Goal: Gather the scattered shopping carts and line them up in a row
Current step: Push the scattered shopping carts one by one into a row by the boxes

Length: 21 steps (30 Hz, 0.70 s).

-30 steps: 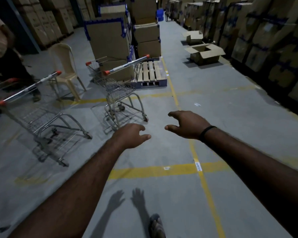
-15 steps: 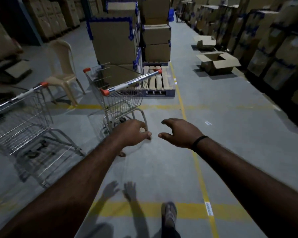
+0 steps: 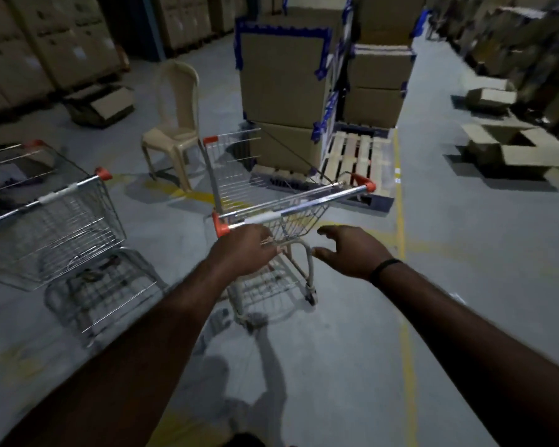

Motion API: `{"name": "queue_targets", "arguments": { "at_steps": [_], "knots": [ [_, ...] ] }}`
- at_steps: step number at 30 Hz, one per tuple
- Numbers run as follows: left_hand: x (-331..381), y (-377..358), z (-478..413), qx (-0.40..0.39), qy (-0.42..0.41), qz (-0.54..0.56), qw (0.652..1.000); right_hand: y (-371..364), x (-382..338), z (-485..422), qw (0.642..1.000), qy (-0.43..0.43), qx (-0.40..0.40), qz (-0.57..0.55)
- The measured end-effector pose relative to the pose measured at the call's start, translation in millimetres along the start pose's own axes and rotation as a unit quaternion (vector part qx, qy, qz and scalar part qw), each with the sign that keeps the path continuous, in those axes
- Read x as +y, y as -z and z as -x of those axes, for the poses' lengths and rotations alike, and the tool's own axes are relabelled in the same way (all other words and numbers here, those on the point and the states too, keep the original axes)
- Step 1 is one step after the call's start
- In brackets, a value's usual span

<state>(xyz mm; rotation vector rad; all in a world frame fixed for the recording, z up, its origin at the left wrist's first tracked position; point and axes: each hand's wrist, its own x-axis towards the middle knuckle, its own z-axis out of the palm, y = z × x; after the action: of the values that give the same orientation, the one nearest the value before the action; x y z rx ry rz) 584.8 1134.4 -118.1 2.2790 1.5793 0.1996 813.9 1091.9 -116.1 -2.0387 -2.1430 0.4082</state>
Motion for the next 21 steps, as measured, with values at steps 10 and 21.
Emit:
{"name": "queue_targets", "arguments": {
  "at_steps": [10, 21],
  "knots": [
    [-61, -9, -139, -0.023, 0.057, -0.008, 0.998, -16, 35, -169, 0.996, 0.042, -0.008, 0.074],
    [-67, -33, -175, -0.068, 0.143, -0.019, 0.987, -15, 79, -254, 0.972, 0.068, -0.197, 0.109]
  ]
}}
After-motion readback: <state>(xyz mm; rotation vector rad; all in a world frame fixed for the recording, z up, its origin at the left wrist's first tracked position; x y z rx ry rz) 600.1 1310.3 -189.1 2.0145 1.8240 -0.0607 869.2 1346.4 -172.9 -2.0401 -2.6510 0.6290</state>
